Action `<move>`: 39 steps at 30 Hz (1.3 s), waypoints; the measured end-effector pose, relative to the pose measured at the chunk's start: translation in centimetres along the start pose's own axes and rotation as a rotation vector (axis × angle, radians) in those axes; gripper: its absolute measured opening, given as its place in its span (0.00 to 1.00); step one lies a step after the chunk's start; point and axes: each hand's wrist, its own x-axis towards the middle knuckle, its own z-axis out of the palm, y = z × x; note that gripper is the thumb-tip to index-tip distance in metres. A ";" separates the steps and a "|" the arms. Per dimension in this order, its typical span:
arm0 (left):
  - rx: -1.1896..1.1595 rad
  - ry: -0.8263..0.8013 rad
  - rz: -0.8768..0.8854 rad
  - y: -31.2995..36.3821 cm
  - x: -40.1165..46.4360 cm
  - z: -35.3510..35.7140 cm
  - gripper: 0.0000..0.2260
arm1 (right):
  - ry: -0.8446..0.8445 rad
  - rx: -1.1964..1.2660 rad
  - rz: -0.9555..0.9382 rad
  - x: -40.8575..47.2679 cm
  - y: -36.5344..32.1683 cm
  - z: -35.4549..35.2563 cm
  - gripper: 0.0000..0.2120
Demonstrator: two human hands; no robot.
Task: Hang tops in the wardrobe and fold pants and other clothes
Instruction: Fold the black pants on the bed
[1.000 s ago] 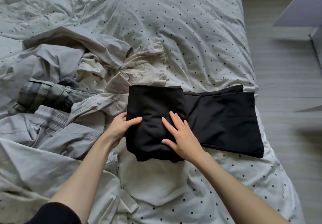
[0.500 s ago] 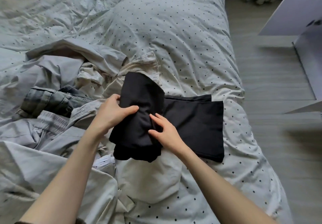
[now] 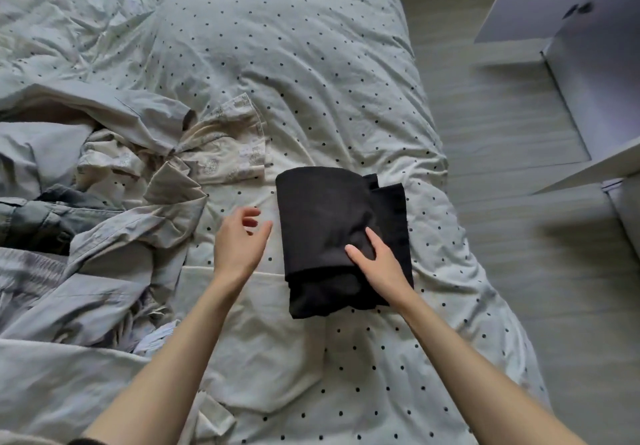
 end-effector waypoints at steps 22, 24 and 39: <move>-0.271 -0.260 -0.226 0.9 1.7 3.3 0.19 | 0.041 -0.231 -0.124 -0.3 1.5 0.4 0.29; -0.281 -0.238 -0.199 0.9 1.4 2.3 0.18 | 0.099 -0.314 -0.279 -1.3 0.6 0.9 0.25; -0.601 -0.144 -0.527 -4.1 -9.9 -0.1 0.14 | -0.069 -0.587 -0.441 -10.9 1.7 6.8 0.29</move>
